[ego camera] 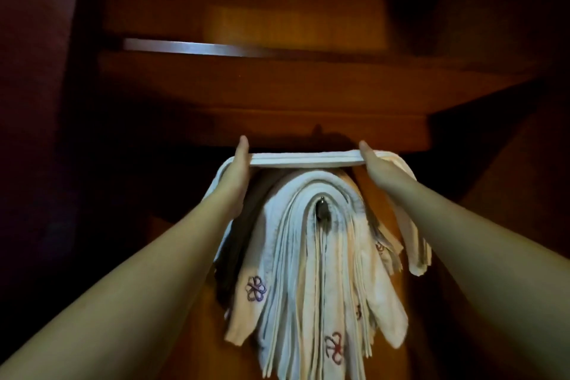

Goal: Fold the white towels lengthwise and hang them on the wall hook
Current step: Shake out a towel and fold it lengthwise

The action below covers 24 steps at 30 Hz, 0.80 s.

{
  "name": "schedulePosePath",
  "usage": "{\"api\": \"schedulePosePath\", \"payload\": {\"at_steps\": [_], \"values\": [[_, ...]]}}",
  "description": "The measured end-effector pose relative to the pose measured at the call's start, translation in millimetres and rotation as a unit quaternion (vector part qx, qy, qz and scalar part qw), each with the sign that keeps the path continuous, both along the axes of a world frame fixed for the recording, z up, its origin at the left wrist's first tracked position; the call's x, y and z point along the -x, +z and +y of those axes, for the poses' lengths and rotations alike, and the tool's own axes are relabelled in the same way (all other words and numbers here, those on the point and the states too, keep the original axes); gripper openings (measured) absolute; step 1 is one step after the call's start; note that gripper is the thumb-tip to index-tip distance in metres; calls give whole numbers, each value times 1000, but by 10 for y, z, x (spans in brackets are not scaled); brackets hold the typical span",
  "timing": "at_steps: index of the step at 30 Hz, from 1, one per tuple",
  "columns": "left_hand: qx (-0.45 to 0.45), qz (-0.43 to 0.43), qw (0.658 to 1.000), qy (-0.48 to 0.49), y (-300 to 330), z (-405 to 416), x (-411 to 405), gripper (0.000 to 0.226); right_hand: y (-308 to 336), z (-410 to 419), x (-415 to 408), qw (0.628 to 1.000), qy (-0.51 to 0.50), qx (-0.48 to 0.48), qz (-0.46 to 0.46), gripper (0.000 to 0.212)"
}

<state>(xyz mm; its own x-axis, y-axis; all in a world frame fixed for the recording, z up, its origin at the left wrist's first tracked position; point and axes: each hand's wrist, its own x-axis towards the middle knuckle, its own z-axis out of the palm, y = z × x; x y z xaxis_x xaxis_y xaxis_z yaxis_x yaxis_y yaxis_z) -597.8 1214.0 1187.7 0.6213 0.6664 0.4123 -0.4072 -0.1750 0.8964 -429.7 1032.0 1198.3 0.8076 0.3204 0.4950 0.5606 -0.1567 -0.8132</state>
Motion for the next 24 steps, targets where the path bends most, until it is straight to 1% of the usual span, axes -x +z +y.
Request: {"api": "schedulePosePath", "payload": {"at_steps": [3, 5, 7, 9, 11, 12, 13, 14, 15, 17, 18, 20, 22, 24], "values": [[3, -16, 1000, 15, -138, 60, -112, 74, -143, 125, -149, 999, 24, 5, 28, 82], [22, -13, 1000, 13, -260, 97, -184, 76, -254, 184, -245, 999, 26, -25, 31, 75], [33, -19, 999, 26, -365, 72, -190, 66, -347, 242, -324, 998, 17, -51, 44, 67], [56, -19, 998, 20, -444, 15, -204, 54, -426, 297, -344, 991, 42, -97, 79, 64], [85, -24, 996, 18, -526, -38, -231, 47, -482, 326, -371, 983, 55, -134, 108, 61], [97, -34, 994, 35, -559, -56, -227, 46, -508, 332, -406, 980, 49, -150, 118, 58], [103, -32, 993, 43, -596, -15, -276, 58, -540, 328, -425, 978, 43, -162, 122, 52], [107, -27, 993, 50, -638, 66, -369, 77, -576, 317, -433, 977, 40, -164, 129, 48], [106, -16, 992, 64, -680, 148, -453, 87, -613, 307, -438, 976, 42, -162, 139, 47], [85, 5, 993, 82, -813, 324, -659, 86, -705, 316, -493, 976, 54, -150, 151, 55], [83, 22, 993, 81, -822, 227, -611, 86, -742, 331, -498, 976, 54, -145, 156, 56], [86, 9, 992, 87, -874, 65, -566, 79, -836, 381, -524, 974, 47, -137, 171, 52], [106, 7, 991, 80, -930, -26, -594, 74, -903, 429, -506, 972, 52, -132, 187, 47], [145, 4, 987, 72, -955, -104, -601, 73, -954, 460, -449, 966, 68, -140, 207, 47]]}}
